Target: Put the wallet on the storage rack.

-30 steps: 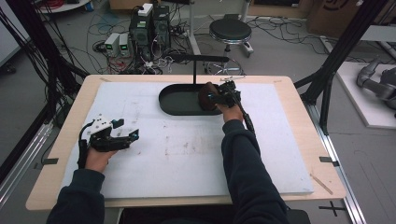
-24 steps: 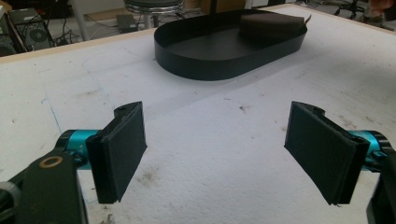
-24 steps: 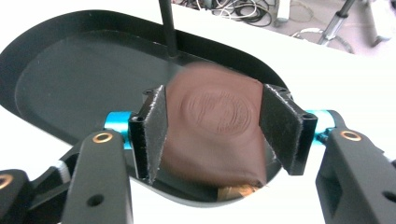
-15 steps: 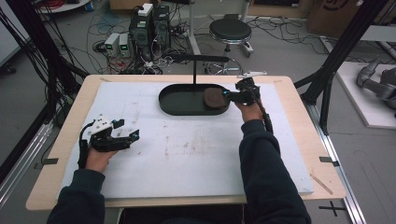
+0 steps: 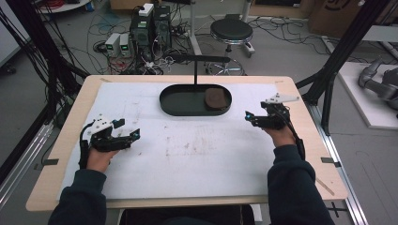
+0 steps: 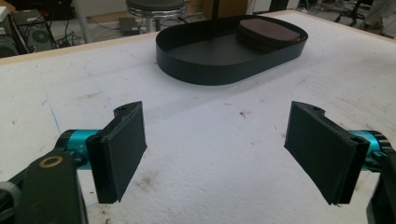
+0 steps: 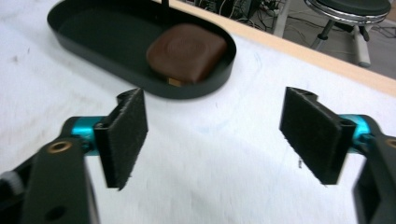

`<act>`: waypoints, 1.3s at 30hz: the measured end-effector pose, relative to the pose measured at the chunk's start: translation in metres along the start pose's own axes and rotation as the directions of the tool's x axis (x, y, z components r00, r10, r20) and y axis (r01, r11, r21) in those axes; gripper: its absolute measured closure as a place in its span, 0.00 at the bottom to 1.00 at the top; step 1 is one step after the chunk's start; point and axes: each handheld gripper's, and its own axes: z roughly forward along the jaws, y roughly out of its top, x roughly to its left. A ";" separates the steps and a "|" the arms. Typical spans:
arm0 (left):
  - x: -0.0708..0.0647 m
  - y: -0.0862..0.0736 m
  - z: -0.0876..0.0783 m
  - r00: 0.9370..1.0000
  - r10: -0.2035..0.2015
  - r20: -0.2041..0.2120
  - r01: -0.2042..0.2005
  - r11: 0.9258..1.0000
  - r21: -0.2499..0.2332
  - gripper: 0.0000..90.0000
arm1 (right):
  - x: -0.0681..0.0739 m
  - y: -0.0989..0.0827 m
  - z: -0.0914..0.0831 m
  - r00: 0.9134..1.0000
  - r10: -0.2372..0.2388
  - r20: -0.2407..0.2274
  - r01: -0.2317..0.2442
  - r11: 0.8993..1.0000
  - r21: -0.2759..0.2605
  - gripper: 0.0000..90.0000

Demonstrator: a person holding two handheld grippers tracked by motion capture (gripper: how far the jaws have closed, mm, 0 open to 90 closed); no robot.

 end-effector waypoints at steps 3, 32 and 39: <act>0.000 0.001 0.000 1.000 -0.003 -0.006 0.003 1.000 -0.009 0.22 | 0.001 -0.020 -0.006 1.000 0.007 -0.006 -0.007 1.000 -0.001 0.24; -0.004 0.000 -0.003 1.000 0.014 -0.007 -0.014 1.000 -0.013 0.22 | 0.008 -0.054 -0.019 0.999 -0.011 0.032 0.011 1.000 -0.003 0.24; -0.002 -0.001 -0.003 1.000 0.005 -0.024 -0.005 1.000 -0.008 0.22 | 0.007 -0.055 -0.020 0.999 -0.008 0.045 0.008 1.000 -0.005 0.24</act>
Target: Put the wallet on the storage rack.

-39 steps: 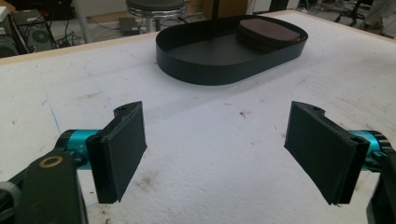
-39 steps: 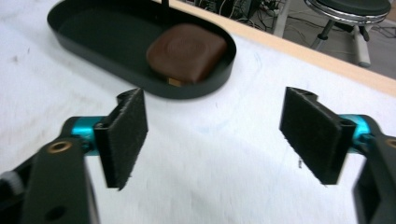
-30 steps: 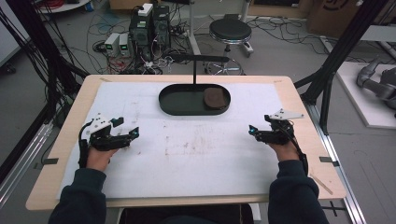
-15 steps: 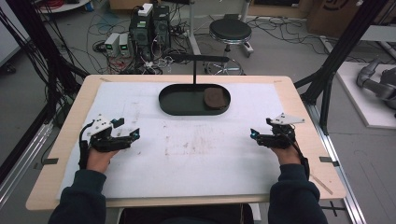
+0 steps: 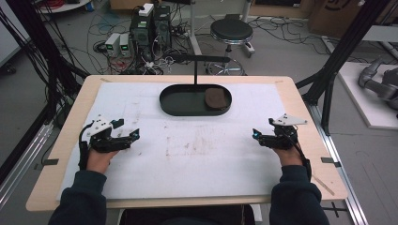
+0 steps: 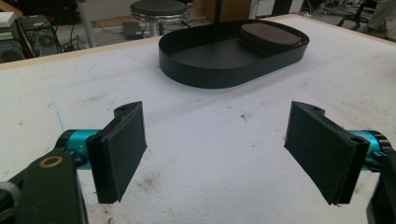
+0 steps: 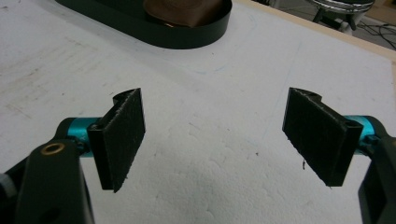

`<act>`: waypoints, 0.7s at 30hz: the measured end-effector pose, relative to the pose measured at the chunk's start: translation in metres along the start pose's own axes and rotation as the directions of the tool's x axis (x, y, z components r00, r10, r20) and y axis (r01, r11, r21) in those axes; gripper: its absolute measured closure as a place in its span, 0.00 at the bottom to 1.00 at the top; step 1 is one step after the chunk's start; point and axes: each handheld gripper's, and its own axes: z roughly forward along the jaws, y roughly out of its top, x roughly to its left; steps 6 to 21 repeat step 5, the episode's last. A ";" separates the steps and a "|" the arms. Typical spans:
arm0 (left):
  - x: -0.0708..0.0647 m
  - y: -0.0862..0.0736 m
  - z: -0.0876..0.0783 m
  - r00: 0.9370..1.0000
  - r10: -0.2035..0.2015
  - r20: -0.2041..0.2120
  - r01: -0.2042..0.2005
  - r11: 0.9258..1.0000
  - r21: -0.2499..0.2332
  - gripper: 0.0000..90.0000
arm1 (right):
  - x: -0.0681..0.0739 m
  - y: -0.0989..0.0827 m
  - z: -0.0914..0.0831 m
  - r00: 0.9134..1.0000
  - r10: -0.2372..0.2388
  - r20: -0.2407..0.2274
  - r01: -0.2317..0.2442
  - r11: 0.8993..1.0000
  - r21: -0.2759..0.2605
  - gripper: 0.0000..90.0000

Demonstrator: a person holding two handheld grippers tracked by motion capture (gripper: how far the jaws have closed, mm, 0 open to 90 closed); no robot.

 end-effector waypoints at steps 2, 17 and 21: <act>0.001 0.000 0.000 1.000 -0.007 -0.013 0.007 1.000 -0.002 0.22 | -0.001 0.000 -0.001 1.000 0.007 0.002 -0.007 1.000 -0.002 0.24; 0.002 0.000 -0.001 1.000 -0.007 -0.016 0.007 1.000 -0.002 0.22 | -0.003 -0.001 -0.001 1.000 0.012 0.004 -0.012 1.000 -0.009 0.24; 0.002 0.000 -0.001 1.000 -0.007 -0.016 0.007 1.000 -0.002 0.22 | -0.003 -0.001 -0.001 1.000 0.012 0.004 -0.012 1.000 -0.009 0.24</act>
